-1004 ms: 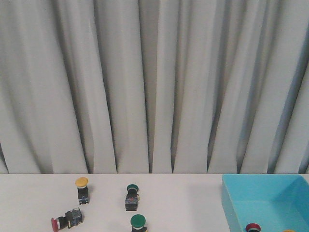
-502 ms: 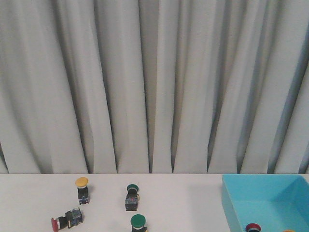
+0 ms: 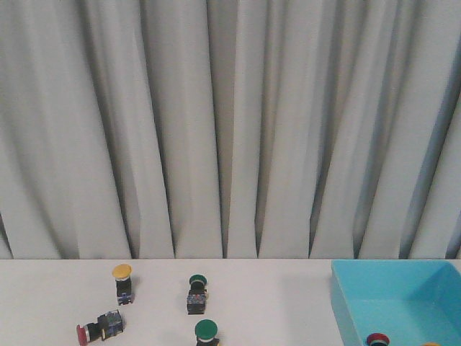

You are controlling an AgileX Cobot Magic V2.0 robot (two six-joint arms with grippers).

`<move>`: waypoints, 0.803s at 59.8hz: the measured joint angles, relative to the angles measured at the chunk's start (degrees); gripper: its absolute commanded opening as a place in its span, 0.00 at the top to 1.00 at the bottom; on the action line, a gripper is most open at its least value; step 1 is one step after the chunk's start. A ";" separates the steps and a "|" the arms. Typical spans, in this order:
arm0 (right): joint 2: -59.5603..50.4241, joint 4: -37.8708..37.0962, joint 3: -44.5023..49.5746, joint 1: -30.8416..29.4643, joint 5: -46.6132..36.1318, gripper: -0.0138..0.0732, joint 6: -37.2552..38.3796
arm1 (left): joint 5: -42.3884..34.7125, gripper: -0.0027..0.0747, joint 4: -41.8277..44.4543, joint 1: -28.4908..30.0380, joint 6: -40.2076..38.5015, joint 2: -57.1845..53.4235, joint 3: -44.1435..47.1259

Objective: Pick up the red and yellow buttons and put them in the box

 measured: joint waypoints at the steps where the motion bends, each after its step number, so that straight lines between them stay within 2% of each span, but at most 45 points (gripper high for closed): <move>1: 0.00 0.00 0.00 0.00 0.00 0.85 0.00 | 0.00 0.96 0.00 0.00 0.00 0.00 0.00; 10: -0.24 -0.54 1.00 0.00 -0.57 0.85 0.00 | 0.00 0.96 0.00 0.00 0.00 0.00 0.00; 15: -3.31 -2.49 5.93 0.00 -4.51 0.85 0.00 | 0.00 0.96 0.00 0.00 0.00 0.00 0.00; 27: -21.01 -3.08 30.65 0.00 -17.84 0.85 3.99 | 0.00 0.96 0.00 0.00 0.00 0.00 0.00; 38: -36.87 -3.08 52.26 0.40 -18.22 0.85 12.17 | 0.00 0.96 0.00 0.00 0.00 0.00 0.00; 48: -48.10 -2.67 67.72 5.94 -17.78 0.85 14.86 | 0.00 0.96 0.00 0.00 0.00 0.00 0.00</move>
